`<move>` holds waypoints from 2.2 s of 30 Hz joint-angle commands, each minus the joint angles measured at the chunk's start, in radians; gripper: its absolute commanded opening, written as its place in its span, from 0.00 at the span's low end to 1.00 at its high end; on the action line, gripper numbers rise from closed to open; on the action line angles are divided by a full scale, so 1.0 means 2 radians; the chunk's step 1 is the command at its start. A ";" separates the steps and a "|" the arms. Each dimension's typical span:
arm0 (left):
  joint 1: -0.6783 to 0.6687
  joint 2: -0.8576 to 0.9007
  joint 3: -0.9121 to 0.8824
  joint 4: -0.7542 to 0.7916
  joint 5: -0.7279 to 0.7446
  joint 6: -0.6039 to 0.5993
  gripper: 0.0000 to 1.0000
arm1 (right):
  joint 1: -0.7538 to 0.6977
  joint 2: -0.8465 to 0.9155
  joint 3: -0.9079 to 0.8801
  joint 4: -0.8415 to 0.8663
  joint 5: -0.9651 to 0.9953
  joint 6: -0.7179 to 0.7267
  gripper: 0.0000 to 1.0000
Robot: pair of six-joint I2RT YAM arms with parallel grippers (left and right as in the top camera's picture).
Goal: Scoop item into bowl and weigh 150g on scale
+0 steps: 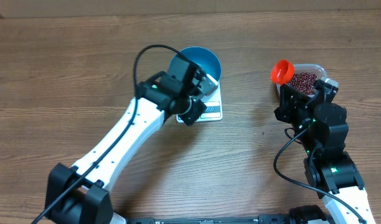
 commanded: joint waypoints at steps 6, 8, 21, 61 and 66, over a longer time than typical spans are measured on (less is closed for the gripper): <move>-0.044 0.043 -0.002 0.026 -0.075 0.006 0.04 | -0.002 -0.003 0.011 0.003 0.004 -0.002 0.04; -0.049 0.052 -0.002 0.032 -0.074 0.003 0.04 | -0.002 -0.003 0.011 0.003 0.004 -0.002 0.04; -0.055 0.113 -0.002 0.049 -0.081 -0.040 0.04 | -0.002 -0.003 0.011 0.002 0.001 -0.001 0.04; -0.053 0.157 -0.002 0.125 -0.143 -0.070 0.04 | -0.002 -0.003 0.011 -0.004 0.001 -0.001 0.04; -0.053 0.157 -0.002 0.134 -0.134 -0.070 0.04 | -0.002 -0.003 0.011 -0.004 0.001 -0.001 0.04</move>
